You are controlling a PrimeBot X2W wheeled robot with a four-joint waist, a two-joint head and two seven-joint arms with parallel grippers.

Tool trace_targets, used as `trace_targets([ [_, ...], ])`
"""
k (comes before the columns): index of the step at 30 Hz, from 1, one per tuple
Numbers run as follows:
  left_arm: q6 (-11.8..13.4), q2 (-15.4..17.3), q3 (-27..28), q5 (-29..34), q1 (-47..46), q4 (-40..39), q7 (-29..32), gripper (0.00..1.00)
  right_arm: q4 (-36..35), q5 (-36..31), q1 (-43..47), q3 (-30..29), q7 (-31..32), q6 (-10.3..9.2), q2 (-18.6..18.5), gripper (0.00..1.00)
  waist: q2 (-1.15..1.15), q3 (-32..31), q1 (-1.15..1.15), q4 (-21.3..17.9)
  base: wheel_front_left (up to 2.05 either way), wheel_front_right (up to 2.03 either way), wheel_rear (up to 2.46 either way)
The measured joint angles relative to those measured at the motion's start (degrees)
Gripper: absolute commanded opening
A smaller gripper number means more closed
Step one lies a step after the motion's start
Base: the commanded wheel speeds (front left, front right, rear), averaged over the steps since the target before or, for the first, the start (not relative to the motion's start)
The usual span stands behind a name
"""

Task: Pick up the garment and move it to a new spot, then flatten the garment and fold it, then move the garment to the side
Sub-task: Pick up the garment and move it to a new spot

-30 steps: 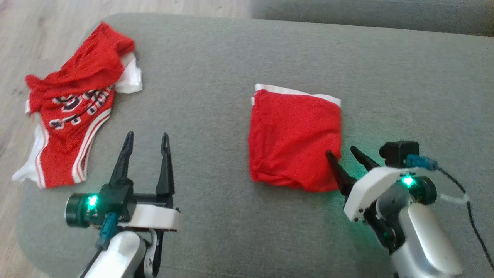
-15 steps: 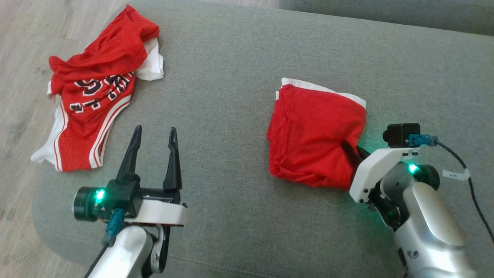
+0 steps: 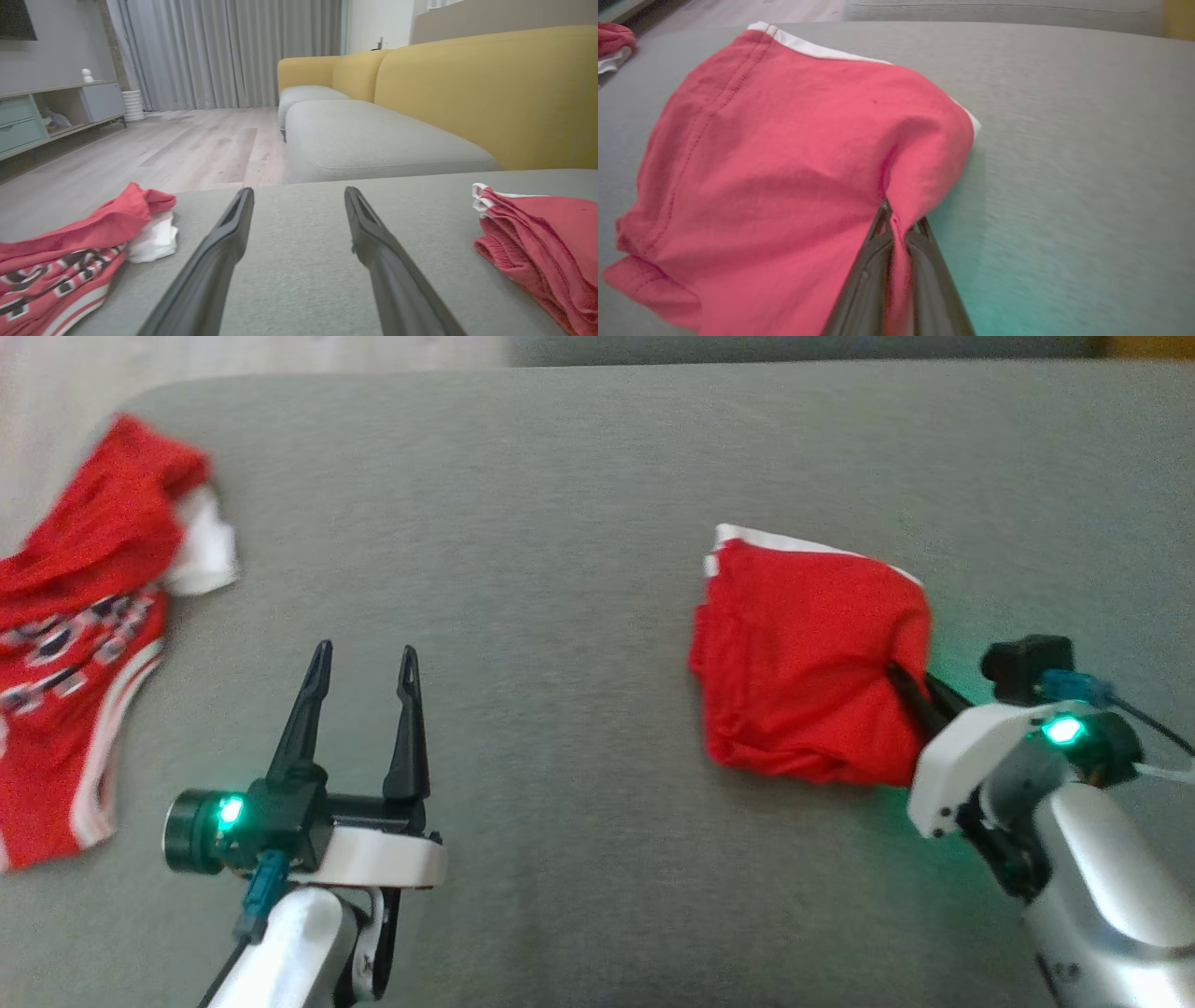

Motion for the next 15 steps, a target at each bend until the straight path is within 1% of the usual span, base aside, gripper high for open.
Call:
trace_targets([
  [3,-0.5,-0.1,0.2,0.6,-0.2,-0.3,0.0,1.00,-0.1,2.3,0.4,-0.1,0.1,0.00,-2.4,0.00,0.00,0.4,0.00,-4.0,0.00,0.00,0.00],
  [8,-1.9,-0.5,-0.7,1.6,-2.2,-0.4,0.0,1.00,1.8,3.6,-0.7,-1.9,-0.4,0.00,-7.4,0.00,0.00,2.4,0.00,-9.7,0.00,0.00,0.00],
  [11,-2.7,-1.0,-1.5,2.4,-4.9,-0.3,0.0,1.00,3.9,3.7,-3.4,-2.2,-1.5,0.00,-10.4,0.00,0.00,4.8,0.00,-11.7,0.00,0.00,0.00],
  [15,-3.9,-1.9,-3.3,3.6,-8.5,0.1,0.2,1.00,7.5,3.1,-9.8,-2.6,-3.4,0.00,-15.0,0.00,0.00,8.5,0.01,-12.9,0.00,0.00,0.00],
])
